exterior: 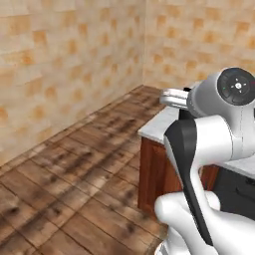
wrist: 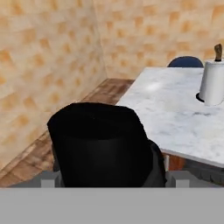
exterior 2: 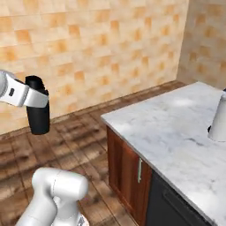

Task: Pick the water bottle, boxed drink from the counter and place them in the open cabinet.

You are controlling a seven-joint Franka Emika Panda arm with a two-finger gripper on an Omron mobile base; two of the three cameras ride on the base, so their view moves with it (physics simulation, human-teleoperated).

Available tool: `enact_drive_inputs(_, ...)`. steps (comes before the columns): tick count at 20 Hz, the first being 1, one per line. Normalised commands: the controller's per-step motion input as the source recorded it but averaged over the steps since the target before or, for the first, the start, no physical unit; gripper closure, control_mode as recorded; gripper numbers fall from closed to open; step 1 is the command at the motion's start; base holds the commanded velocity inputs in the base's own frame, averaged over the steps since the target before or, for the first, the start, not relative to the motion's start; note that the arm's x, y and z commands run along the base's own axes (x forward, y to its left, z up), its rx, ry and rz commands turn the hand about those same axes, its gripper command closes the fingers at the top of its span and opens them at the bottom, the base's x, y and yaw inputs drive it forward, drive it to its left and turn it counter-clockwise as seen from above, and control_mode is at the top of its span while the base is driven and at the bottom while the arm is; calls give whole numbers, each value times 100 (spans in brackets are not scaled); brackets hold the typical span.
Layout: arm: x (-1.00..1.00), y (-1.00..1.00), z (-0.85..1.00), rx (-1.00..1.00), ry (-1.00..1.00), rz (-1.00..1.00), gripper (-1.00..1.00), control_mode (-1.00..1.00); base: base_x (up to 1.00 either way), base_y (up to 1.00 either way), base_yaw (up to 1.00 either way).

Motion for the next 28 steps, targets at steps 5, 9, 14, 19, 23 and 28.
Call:
enact_drive_inputs(5,0,0,0,0,0,0,100,100,0,0,100)
enact_drive_inputs(9,0,0,0,0,0,0,100,100,0,0,100)
enact_drive_inputs(14,0,0,0,0,0,0,100,100,0,-21,95)
enact_drive_inputs(19,0,0,0,0,0,0,100,100,-21,-83,74)
enact_drive_inputs(23,0,0,0,0,0,0,100,100,-17,-96,64)
enact_drive_inputs(28,0,0,0,0,0,0,100,100,-7,-81,54)
